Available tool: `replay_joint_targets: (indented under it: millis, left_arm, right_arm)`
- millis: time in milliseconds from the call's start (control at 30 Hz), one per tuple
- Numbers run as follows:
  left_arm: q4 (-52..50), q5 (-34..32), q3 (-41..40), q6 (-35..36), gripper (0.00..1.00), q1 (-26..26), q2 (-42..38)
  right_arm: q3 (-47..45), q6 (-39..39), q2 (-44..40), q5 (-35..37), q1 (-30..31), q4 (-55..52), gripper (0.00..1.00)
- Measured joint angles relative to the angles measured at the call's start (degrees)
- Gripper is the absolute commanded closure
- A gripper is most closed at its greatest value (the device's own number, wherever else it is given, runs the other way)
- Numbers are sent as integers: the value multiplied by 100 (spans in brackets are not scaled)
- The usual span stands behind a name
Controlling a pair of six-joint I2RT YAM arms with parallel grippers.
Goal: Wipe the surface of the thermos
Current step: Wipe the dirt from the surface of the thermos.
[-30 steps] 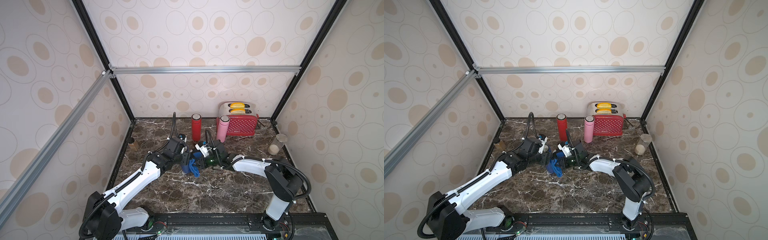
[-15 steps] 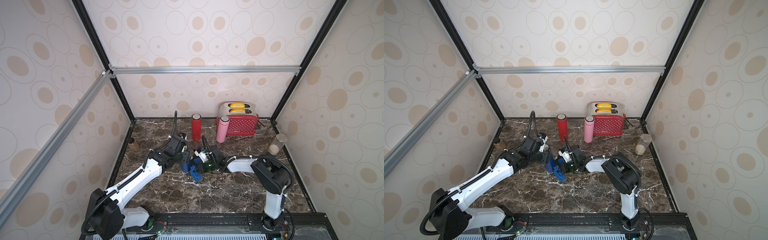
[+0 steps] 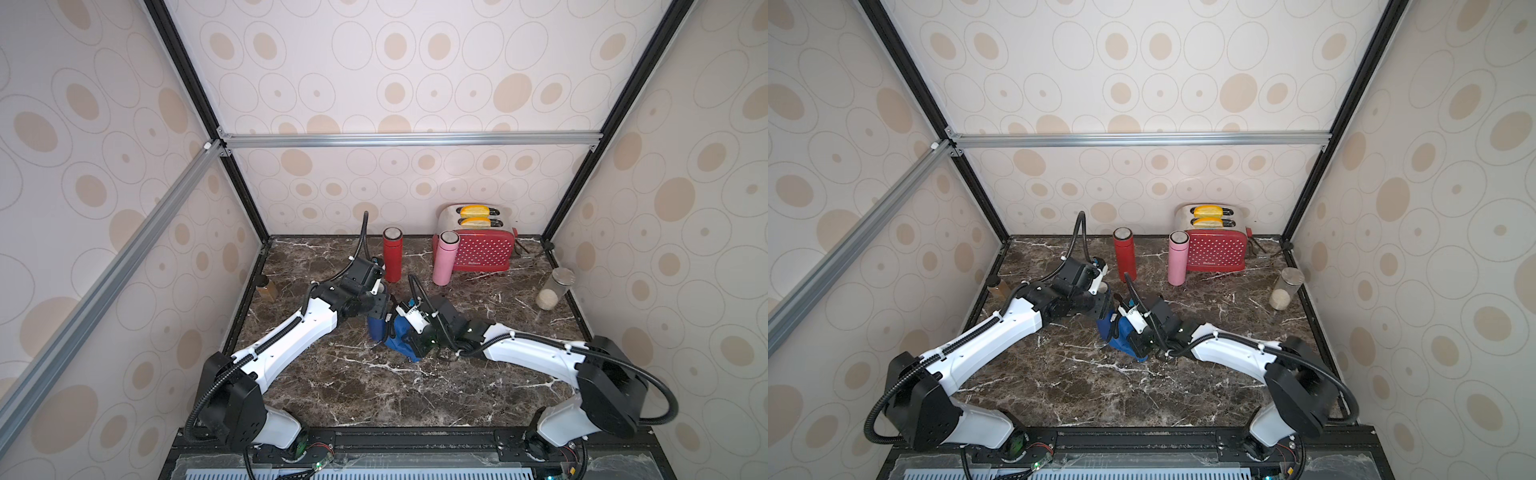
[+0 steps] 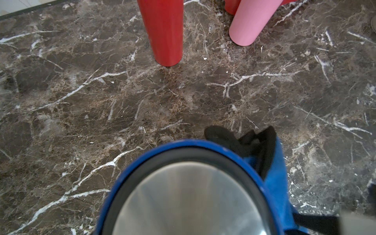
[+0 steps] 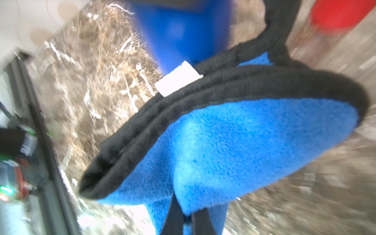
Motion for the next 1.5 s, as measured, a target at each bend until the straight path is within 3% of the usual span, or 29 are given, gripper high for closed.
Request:
replay_joint_targets:
  millis: [267,500,700,967,1167,1500]
  left_arm:
    - [-321,409,404,221,100,146,177]
    - [-553,675,498,385,100,166,190]
    - [-656,704,496,468,100,181,190]
    - [-704,678,442,485,100,240,166]
    - [-688,636,376,485,100,251,94]
    - [-673,595,310,566,100,271,94]
  right_arm:
    - [-136,-1725,-415,1685,848,-492,100]
    - [553,-3069,549,3088,1523,-664,100]
    - [1191,-4096,1412,4048,1635,-304,100]
    - [1392,-5335,1515,4828,1711,608,100]
    - [1392,-5451,1711,4905,1722,868,100]
    - [1252,-4616,2889,4802,1725,1047,100]
